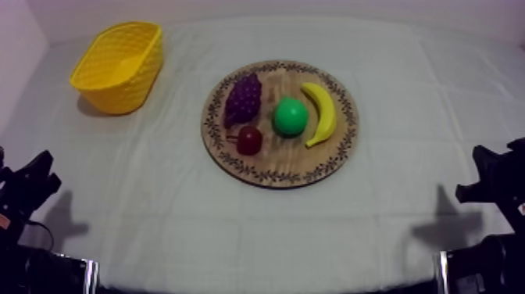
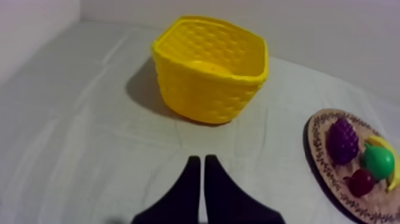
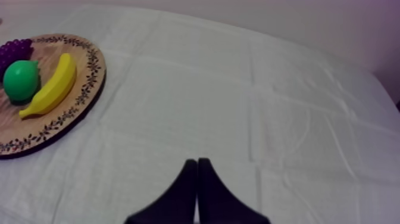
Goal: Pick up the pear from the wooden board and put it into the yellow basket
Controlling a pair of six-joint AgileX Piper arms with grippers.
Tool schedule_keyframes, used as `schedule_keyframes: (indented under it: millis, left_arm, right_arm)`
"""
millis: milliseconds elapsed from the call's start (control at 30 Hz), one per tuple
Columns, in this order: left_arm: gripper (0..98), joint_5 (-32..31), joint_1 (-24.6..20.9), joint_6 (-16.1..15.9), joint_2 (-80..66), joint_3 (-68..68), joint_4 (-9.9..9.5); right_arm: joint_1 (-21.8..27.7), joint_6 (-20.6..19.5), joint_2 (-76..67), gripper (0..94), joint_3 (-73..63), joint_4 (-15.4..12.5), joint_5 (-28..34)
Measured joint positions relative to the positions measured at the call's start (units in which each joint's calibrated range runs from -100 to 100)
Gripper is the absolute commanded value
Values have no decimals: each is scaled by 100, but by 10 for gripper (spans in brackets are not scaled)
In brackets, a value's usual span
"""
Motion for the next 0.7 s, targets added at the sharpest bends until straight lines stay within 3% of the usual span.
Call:
schedule_keyframes:
  millis: [200, 467, 700]
  left_arm:
    - [1, 514, 112, 573, 0, -136, 30]
    - [1, 884, 408, 773, 512, -853, -50]
    - [1, 1433, 849, 912, 1832, -2683, -177]
  right_arm:
    - [0, -3, 0, 3, 0, 0, 0]
    - [0, -3, 0, 3, 0, 0, 0]
    - [0, -3, 0, 3, 0, 0, 0]
